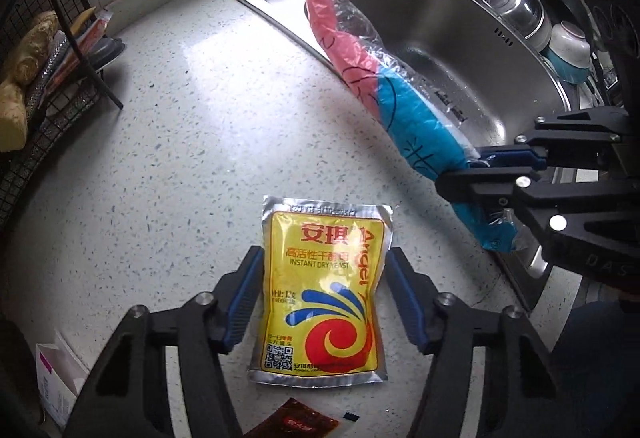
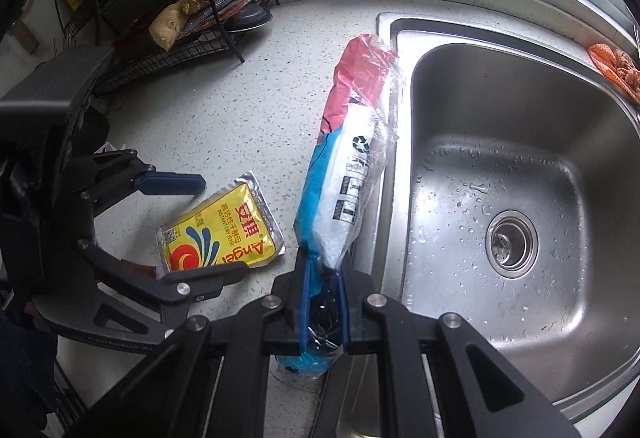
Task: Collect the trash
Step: 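Grasp the yellow yeast sachet with the left tool and lift it, then carry the sachet and package down to the red bin and open both tools, then raise both tools back over the counter toward the medicine box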
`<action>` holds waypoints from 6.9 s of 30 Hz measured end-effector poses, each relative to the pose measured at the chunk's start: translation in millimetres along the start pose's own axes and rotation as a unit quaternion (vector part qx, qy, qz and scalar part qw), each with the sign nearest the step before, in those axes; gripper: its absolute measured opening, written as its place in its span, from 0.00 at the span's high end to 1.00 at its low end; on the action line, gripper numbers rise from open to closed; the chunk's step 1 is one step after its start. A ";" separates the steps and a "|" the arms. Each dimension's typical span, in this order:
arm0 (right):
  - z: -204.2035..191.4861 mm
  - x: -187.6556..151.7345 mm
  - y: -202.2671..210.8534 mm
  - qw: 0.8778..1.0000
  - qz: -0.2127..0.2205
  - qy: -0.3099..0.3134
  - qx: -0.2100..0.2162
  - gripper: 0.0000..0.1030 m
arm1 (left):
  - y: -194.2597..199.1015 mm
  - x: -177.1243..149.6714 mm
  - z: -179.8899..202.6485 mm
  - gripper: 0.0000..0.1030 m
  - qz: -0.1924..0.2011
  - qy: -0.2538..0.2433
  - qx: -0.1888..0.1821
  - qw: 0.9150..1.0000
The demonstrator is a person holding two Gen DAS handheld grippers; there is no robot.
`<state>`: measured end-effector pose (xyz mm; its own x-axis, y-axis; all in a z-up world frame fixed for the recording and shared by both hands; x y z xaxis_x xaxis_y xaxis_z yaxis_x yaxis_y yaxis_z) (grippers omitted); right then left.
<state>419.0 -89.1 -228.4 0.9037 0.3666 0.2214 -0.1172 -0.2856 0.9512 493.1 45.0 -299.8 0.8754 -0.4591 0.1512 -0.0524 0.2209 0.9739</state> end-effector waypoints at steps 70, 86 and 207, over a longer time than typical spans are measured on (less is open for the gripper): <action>16.4 -85.3 89.4 0.998 0.057 -0.004 0.025 0.90 | 92.2 -53.7 110.7 0.59 0.053 0.044 0.065 0.996; 43.9 -227.0 184.0 0.993 0.112 0.018 0.032 0.90 | 152.4 -111.7 294.0 0.60 0.109 0.042 0.091 0.989; 14.0 -222.7 188.9 0.981 0.109 0.154 0.048 0.01 | 187.2 -213.7 291.3 0.00 0.148 0.264 0.155 0.940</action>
<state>201.3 -237.1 -101.1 0.6929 0.5334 0.4851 -0.2407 -0.4630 0.8530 156.2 -66.2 -100.5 0.9129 0.0919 0.3976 -0.3968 -0.0275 0.9175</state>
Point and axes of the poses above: each gripper's, at about its wrist camera, not at the fingertips, and y roughly against the way its jaws point, z to its right, x to its top, the point moved 1 cm from there along -y, roughly the way its jaws point, and after that the axes turned 10 degrees about -z, right-handed, at the moved point
